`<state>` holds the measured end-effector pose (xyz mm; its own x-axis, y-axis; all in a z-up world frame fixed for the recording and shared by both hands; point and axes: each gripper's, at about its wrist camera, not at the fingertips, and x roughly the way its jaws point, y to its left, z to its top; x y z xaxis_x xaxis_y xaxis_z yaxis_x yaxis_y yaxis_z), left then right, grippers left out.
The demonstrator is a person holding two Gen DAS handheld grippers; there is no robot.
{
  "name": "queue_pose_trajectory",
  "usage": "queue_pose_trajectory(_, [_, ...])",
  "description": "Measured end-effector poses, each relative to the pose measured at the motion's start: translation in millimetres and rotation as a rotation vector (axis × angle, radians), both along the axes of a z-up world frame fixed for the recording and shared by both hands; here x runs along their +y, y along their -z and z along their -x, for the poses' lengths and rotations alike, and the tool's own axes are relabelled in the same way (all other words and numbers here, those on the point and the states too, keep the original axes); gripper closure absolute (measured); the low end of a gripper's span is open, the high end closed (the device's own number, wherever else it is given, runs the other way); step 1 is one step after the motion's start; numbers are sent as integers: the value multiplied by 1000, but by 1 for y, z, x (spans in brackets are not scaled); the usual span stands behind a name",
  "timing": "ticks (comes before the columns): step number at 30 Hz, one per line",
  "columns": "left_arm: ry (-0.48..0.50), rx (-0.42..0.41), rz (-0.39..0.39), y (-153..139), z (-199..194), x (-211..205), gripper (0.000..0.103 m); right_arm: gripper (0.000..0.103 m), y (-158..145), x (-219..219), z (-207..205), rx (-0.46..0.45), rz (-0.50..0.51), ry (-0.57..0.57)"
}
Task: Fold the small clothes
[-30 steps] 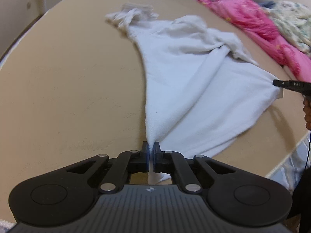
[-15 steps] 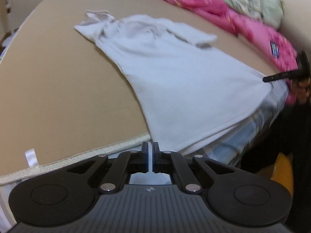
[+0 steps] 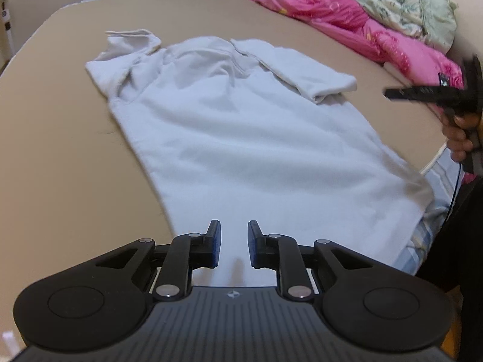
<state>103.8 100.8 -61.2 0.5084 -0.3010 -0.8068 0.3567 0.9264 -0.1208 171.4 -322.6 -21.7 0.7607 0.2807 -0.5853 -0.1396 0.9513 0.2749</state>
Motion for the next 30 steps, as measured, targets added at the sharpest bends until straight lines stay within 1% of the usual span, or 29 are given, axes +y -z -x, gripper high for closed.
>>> queue_pose_trajectory(2, [13, 18, -27, 11, -9, -7, 82, 78, 5, 23, -14, -35, 51, -43])
queue_pose_trajectory(3, [17, 36, -45, 16, -14, -12, 82, 75, 9, 34, -18, -55, 81, -64])
queue_pose_trajectory(5, [10, 75, -85, 29, -22, -13, 76, 71, 16, 60, -33, -94, 154, -107])
queue_pose_trajectory(7, [-7, 125, -129, 42, -30, -14, 75, 65, 26, 85, -45, -127, 217, -135])
queue_pose_trajectory(9, [1, 133, -124, 46, -34, -12, 74, 55, 33, 106, -55, -158, 276, -156])
queue_pose_trajectory(11, [6, 136, -109, 46, -38, -10, 73, 48, 42, 127, -67, -179, 323, -201])
queue_pose_trajectory(13, [7, 147, -93, 48, -41, -8, 73, 48, 50, 145, -77, -192, 370, -246])
queue_pose_trajectory(14, [9, 148, -87, 48, -43, -7, 73, 48, 55, 155, -81, -195, 412, -262])
queue_pose_trajectory(16, [14, 150, -80, 49, -45, -6, 73, 53, 66, 168, -90, -195, 523, -264])
queue_pose_trajectory(17, [19, 148, -81, 49, -46, -6, 73, 65, 68, 168, -95, -198, 547, -253])
queue_pose_trajectory(18, [28, 144, -84, 50, -46, -7, 72, 89, 66, 163, -98, -200, 542, -230])
queue_pose_trajectory(19, [34, 140, -88, 50, -47, -9, 72, 100, 59, 151, -103, -192, 518, -187])
queue_pose_trajectory(20, [37, 138, -90, 49, -47, -10, 72, 100, 50, 135, -107, -189, 469, -135])
queue_pose_trajectory(22, [43, 134, -92, 50, -48, -10, 72, 100, 25, 90, -114, -209, 331, -22])
queue_pose_trajectory(24, [51, 131, -95, 50, -47, -11, 72, 100, 7, 42, -115, -248, 265, 104])
queue_pose_trajectory(26, [58, 127, -99, 51, -48, -12, 72, 100, 3, -15, -117, -252, 229, 281])
queue_pose_trajectory(27, [62, 124, -103, 51, -48, -12, 72, 100, 7, -50, -119, -222, 208, 396])
queue_pose_trajectory(28, [66, 120, -108, 51, -47, -13, 72, 100, 14, -77, -120, -182, 184, 484])
queue_pose_trajectory(29, [69, 117, -111, 50, -45, -14, 72, 100, 26, -107, -121, -125, 159, 580])
queue_pose_trajectory(30, [70, 115, -113, 50, -44, -15, 72, 100, 43, -138, -121, -48, 125, 677])
